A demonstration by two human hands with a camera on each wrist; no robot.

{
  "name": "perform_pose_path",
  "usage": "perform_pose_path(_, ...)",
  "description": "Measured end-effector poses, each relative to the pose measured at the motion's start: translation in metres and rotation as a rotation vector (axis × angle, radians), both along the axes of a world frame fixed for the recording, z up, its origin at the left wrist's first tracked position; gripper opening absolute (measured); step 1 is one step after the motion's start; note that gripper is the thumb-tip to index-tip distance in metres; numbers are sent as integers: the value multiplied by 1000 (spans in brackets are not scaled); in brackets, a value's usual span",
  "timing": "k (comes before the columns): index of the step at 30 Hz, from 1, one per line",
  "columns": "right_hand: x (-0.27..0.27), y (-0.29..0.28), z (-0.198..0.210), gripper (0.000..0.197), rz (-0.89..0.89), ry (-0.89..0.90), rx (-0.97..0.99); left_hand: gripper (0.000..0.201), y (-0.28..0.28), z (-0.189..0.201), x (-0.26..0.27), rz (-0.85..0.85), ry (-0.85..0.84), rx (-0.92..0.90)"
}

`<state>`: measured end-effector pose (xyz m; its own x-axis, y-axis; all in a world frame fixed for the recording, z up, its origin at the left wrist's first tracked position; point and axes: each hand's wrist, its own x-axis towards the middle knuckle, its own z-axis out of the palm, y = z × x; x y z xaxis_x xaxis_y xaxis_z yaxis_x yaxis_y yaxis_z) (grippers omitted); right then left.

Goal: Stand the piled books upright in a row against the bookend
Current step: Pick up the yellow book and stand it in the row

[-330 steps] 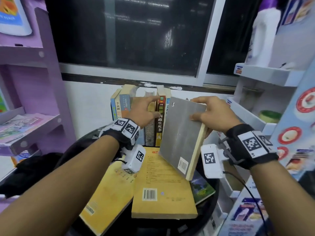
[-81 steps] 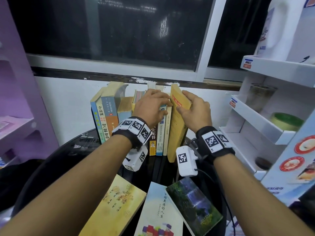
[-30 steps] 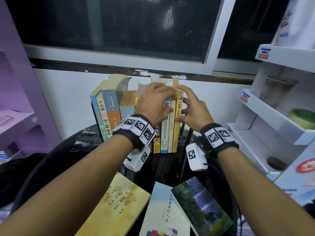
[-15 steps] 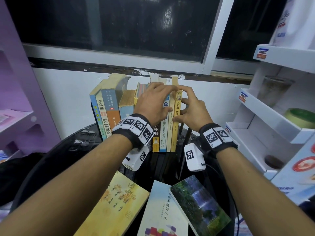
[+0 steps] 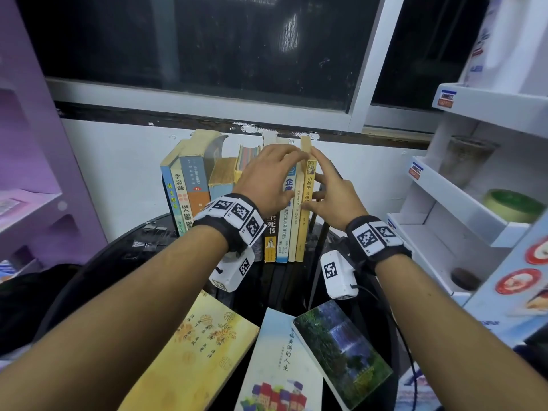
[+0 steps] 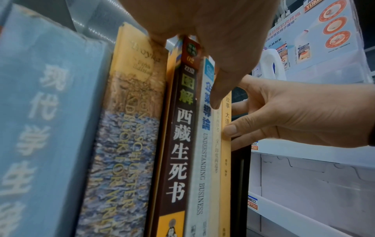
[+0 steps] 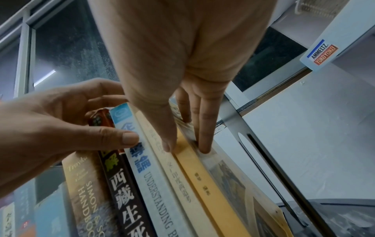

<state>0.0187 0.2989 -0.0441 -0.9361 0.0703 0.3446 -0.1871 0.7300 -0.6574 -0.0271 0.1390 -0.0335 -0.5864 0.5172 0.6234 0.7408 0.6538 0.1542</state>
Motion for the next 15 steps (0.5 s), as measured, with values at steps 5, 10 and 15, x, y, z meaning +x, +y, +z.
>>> perform_pose_path(5, 15, -1, 7, 92, -20, -13, 29, 67, -10, 3, 9, -26, -56, 13)
perform_pose_path(10, 37, -5, 10, 84, -34, -33, 44, 65, -23, 2, 26, -16, -19, 0)
perform_pose_path(15, 62, -12, 8, 76, -37, -73, 53, 64, -36, -6, 50, -14, -3, -3)
